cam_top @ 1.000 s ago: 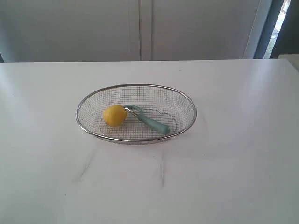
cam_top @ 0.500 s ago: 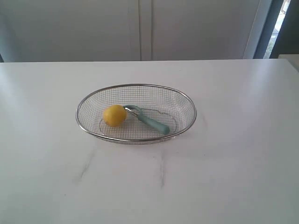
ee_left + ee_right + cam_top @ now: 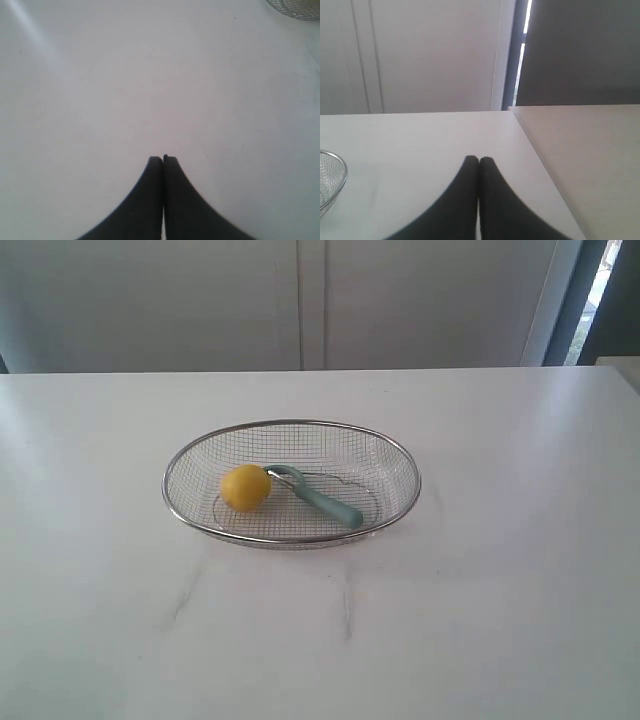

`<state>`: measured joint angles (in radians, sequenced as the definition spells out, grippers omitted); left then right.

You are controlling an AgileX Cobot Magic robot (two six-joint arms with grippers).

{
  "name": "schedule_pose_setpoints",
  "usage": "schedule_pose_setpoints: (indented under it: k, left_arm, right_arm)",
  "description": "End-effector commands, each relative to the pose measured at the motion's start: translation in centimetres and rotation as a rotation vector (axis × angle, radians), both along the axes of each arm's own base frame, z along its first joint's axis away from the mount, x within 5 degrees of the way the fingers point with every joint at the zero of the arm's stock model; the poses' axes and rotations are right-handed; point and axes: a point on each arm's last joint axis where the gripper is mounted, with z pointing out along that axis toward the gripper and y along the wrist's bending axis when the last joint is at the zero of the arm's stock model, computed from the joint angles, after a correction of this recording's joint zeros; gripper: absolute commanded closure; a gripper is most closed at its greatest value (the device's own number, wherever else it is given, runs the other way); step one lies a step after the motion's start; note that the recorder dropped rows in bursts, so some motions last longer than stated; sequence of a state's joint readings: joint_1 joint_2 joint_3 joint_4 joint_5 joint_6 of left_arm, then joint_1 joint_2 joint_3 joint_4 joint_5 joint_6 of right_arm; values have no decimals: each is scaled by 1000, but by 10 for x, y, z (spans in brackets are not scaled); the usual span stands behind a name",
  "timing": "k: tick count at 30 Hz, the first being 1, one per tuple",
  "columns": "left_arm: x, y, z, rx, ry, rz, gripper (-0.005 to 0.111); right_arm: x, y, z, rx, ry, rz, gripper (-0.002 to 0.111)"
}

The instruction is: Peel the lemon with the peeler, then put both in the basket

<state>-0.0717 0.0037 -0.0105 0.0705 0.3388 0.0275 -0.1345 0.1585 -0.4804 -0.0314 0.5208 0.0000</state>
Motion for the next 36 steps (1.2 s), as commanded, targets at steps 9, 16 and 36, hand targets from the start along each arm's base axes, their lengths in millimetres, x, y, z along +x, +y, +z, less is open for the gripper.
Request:
schedule_pose_setpoints:
  k: [9, 16, 36]
  left_arm:
    - [-1, 0, -5, -5, 26, 1, 107]
    - [-1, 0, -5, -5, 26, 1, 107]
    - [-1, 0, -5, -5, 26, 1, 107]
  right_arm:
    - [-30, 4, 3, -28, -155, -9, 108]
    - [-30, 4, -3, -16, -94, 40, 108]
    - [-32, 2, -21, -7, 105, 23, 108]
